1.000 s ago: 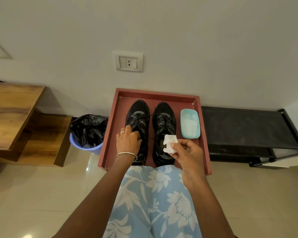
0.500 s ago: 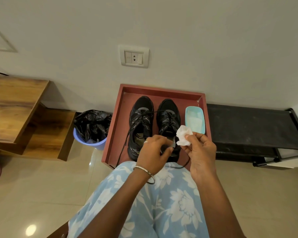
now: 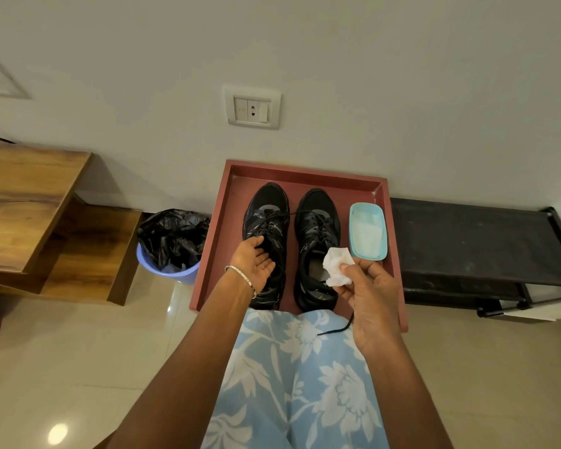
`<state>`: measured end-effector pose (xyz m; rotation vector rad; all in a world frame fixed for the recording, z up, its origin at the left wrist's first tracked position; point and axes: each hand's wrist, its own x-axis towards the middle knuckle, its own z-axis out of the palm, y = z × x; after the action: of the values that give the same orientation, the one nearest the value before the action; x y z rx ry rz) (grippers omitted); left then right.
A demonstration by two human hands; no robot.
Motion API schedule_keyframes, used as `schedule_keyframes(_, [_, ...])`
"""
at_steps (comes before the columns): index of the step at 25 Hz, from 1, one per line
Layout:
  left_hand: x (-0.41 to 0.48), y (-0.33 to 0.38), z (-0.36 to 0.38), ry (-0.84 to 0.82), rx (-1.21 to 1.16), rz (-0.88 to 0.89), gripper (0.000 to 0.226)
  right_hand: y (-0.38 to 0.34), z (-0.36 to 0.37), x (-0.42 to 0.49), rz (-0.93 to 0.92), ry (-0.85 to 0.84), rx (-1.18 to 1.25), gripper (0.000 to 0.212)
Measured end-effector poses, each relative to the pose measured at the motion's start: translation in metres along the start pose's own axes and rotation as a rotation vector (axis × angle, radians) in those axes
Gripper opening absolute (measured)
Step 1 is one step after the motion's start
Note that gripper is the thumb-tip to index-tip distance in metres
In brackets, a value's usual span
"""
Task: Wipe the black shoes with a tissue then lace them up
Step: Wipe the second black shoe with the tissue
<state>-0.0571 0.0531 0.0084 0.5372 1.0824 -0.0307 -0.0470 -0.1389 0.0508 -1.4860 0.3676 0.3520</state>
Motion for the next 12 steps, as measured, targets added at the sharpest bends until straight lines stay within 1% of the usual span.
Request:
schedule_keyframes(2, [0.005, -0.004, 0.010, 0.050, 0.087, 0.036, 0.057, 0.000, -0.001, 0.000, -0.002, -0.016, -0.005, 0.012])
schedule_keyframes(4, [0.016, -0.006, 0.017, 0.087, 0.124, 0.045, 0.058, 0.001, -0.001, 0.001, 0.004, -0.018, -0.010, 0.012])
schedule_keyframes(5, [0.025, -0.007, 0.020, 0.099, 0.124, 0.040, 0.064, 0.001, -0.001, 0.001, 0.008, -0.019, -0.012, 0.012])
schedule_keyframes(7, [0.040, -0.011, 0.021, 0.135, 0.120, 0.031, 0.086, 0.002, 0.000, 0.001, 0.016, -0.019, -0.020, 0.012])
schedule_keyframes(8, [0.037, -0.011, 0.022, 0.163, 0.106, 0.057, 0.088, 0.002, 0.000, 0.001, 0.018, -0.018, -0.026, 0.012])
schedule_keyframes(10, [0.037, -0.014, 0.022, 0.226, 0.000, 0.135, 0.071, 0.001, 0.000, 0.001, 0.019, -0.020, -0.044, 0.012])
schedule_keyframes(11, [0.049, -0.017, 0.016, 0.256, -0.010, 0.134, 0.071, 0.001, -0.001, 0.001, 0.024, -0.019, -0.051, 0.012])
schedule_keyframes(12, [0.063, -0.021, 0.011, 0.273, -0.022, 0.104, 0.082, 0.001, -0.002, 0.002, 0.027, -0.017, -0.053, 0.012])
